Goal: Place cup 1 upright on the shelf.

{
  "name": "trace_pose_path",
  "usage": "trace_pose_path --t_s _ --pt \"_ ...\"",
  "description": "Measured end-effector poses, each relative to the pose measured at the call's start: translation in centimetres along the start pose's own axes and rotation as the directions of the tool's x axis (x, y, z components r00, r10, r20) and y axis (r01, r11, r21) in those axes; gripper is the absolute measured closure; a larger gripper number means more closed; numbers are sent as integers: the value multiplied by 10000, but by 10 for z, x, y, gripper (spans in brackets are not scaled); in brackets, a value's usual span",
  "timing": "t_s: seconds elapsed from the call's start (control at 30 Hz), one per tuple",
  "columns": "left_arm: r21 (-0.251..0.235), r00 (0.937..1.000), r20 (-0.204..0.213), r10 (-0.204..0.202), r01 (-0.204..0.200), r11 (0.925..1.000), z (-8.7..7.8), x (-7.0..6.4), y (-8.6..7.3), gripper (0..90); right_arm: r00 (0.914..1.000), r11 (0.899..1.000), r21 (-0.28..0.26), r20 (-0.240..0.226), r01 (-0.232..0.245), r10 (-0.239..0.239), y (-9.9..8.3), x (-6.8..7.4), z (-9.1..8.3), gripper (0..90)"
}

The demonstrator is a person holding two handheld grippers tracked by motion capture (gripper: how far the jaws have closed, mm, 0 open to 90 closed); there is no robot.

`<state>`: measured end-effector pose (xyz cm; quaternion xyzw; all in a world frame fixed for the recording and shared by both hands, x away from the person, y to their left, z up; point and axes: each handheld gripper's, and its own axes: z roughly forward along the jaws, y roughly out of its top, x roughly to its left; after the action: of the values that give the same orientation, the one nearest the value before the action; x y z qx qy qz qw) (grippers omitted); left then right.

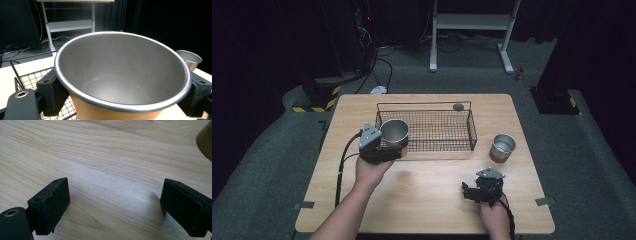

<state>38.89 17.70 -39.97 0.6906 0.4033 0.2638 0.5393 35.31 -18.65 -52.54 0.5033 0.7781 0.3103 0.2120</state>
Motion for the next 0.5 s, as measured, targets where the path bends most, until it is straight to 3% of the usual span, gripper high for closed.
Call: trace_pose_path --t_s 0.23,0.37,0.5 --pt "192 9998 -80 196 -194 9996 7 4 4 137 10000 10000 -2 -33 12 -12 0 0 0 87" --pt "210 9998 26 -172 172 9996 11 10 7 137 10000 10000 1 -84 48 -48 0 1 0 87" --pt "281 10000 10 -63 63 9996 16 12 11 136 9999 10000 -23 -88 96 -96 0 1 0 88"
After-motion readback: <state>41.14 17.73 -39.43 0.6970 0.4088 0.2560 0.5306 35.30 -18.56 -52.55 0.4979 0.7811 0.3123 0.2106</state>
